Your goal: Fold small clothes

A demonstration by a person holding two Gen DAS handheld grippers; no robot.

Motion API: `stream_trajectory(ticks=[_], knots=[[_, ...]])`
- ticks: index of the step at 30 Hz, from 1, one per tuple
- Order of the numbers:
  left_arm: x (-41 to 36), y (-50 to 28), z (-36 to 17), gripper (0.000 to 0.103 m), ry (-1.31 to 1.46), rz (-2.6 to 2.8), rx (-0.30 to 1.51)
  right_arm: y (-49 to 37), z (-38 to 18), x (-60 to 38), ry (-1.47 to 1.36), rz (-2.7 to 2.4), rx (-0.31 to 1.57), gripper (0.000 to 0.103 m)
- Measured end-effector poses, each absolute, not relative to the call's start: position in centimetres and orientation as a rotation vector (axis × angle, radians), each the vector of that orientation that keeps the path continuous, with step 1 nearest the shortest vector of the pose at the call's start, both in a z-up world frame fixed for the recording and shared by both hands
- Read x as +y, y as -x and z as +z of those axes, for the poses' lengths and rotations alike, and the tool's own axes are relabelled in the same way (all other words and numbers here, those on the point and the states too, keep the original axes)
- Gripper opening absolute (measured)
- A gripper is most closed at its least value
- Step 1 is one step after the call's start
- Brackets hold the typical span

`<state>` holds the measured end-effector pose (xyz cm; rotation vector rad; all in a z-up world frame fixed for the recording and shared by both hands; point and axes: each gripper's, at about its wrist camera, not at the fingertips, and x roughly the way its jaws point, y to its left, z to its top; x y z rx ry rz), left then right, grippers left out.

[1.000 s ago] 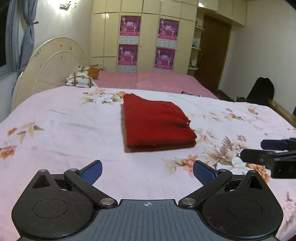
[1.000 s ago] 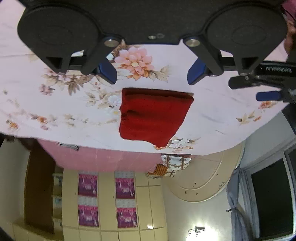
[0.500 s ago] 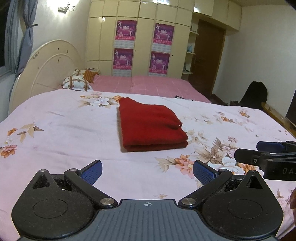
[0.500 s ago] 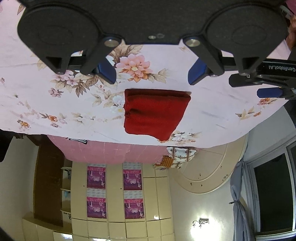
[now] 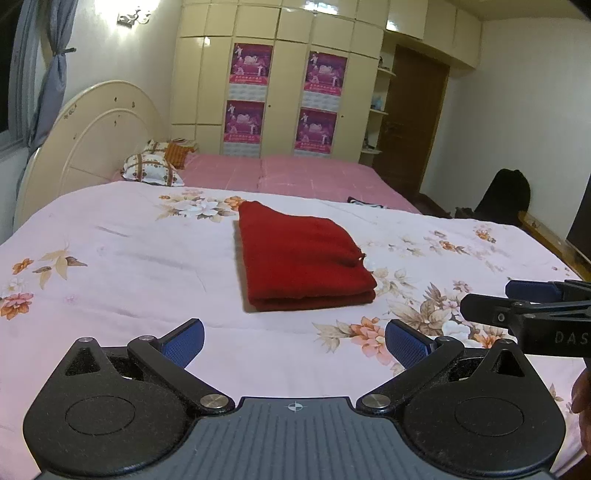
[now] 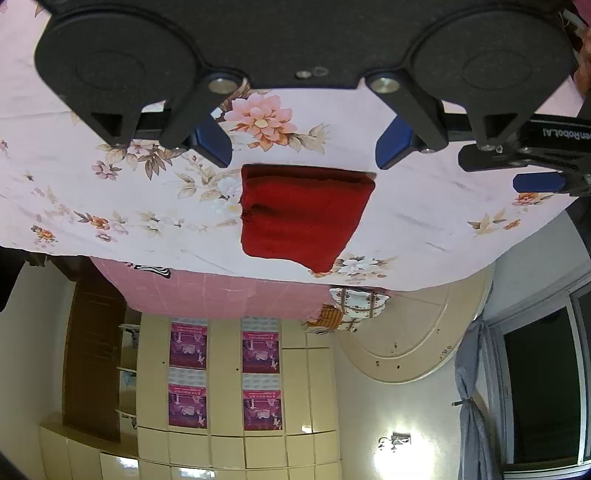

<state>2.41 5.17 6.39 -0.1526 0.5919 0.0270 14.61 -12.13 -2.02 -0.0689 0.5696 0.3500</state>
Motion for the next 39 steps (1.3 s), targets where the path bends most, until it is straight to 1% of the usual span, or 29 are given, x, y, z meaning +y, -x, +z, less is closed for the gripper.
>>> stream_trajectory(ticks=[39], knots=[[4.93,-3.13,6.95,0.103,0.127,0.014,0.564,-15.07,-1.82,-11.85,0.066,0.327,0.571,0.084]])
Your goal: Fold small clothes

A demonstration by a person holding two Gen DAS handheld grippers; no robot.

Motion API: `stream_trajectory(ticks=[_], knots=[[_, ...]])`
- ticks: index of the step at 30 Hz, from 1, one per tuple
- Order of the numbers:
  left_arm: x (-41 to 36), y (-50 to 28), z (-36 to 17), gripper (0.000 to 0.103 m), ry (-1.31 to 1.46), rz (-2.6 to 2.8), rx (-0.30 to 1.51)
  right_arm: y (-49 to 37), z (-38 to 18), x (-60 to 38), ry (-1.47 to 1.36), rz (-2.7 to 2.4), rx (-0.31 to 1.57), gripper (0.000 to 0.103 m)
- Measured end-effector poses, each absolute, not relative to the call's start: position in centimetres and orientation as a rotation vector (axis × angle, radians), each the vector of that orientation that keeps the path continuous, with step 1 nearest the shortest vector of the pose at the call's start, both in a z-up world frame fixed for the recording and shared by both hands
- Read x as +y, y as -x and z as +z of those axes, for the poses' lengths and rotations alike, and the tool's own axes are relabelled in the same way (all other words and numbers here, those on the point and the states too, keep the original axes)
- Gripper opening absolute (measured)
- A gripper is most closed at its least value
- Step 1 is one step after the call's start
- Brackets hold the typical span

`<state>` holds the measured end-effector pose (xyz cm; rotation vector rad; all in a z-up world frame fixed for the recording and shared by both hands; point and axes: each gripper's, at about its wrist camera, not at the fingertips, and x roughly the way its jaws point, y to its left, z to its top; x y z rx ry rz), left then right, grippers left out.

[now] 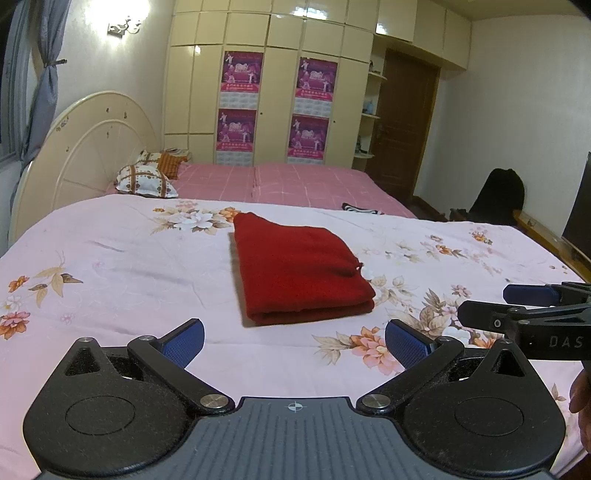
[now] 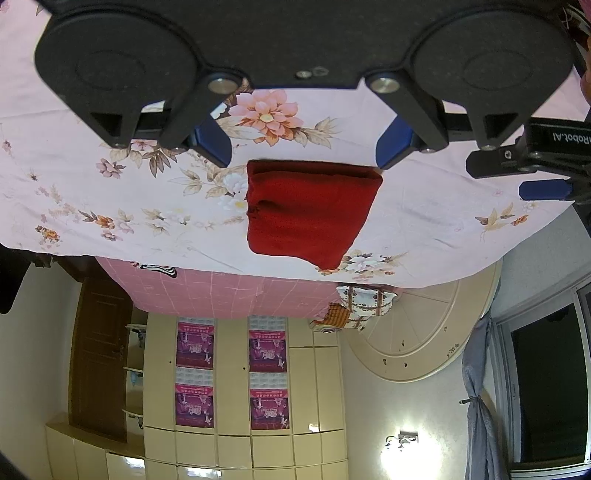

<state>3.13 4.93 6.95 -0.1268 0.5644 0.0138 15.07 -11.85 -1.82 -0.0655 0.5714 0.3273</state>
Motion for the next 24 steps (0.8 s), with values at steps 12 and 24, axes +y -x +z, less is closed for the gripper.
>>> stream_trajectory(ticks=[12,24], knots=[[5.27,-3.36,6.76,0.103,0.132,0.013,0.567,-15.13,-1.83,-11.83,0.064,0.326,0.571,0.085],[4.89,-3.55,7.00,0.103,0.097,-0.029,0.543,-15.24,-1.79,-11.84,0.062,0.329,0.572,0.085]])
